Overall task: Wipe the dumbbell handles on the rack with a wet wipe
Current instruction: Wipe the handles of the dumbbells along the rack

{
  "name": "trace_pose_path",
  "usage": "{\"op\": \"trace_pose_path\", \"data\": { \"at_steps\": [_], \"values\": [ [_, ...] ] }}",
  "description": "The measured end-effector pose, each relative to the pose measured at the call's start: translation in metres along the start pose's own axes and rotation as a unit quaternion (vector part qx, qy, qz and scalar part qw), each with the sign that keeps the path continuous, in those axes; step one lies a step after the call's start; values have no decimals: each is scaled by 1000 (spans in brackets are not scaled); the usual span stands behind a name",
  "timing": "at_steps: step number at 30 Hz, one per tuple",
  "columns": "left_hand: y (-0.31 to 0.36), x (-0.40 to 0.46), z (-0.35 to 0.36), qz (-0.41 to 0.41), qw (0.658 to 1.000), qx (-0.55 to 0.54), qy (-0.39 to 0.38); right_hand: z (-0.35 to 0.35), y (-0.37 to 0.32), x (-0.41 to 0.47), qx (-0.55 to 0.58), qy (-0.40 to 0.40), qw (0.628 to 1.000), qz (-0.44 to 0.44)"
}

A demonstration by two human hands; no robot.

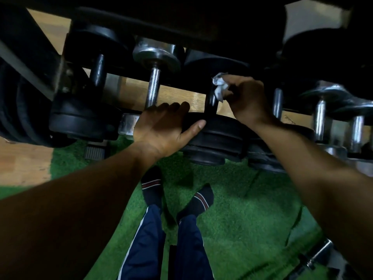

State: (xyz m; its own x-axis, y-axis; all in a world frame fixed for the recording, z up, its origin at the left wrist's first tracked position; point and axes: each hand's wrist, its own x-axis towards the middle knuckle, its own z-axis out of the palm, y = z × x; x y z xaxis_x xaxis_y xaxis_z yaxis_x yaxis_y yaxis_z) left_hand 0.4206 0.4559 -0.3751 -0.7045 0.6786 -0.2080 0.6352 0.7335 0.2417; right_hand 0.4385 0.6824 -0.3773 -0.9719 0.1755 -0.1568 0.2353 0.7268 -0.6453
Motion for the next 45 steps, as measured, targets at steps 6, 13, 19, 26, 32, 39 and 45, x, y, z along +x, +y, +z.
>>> {"op": "trace_pose_path", "data": {
  "at_steps": [6,13,19,26,32,39,45],
  "values": [
    [-1,-1,-1,2,1000,-3,1,23,6,16,-6,33,983,179],
    [-1,0,1,-1,1000,-8,5,21,9,13,59,-4,956,286],
    [0,0,-2,2,1000,-7,3,21,-4,31,102,47,949,295],
    [0,0,-3,5,1000,2,-4,4,-9,7,5,-139,947,289],
    [1,1,-1,-3,1000,6,-5,4,1,24,113,-42,947,297],
    [1,0,-1,-3,1000,4,-7,6,2,10,18,-152,953,263],
    [0,0,-1,3,1000,0,-1,1,9,15,50,-256,904,339]
  ]
}}
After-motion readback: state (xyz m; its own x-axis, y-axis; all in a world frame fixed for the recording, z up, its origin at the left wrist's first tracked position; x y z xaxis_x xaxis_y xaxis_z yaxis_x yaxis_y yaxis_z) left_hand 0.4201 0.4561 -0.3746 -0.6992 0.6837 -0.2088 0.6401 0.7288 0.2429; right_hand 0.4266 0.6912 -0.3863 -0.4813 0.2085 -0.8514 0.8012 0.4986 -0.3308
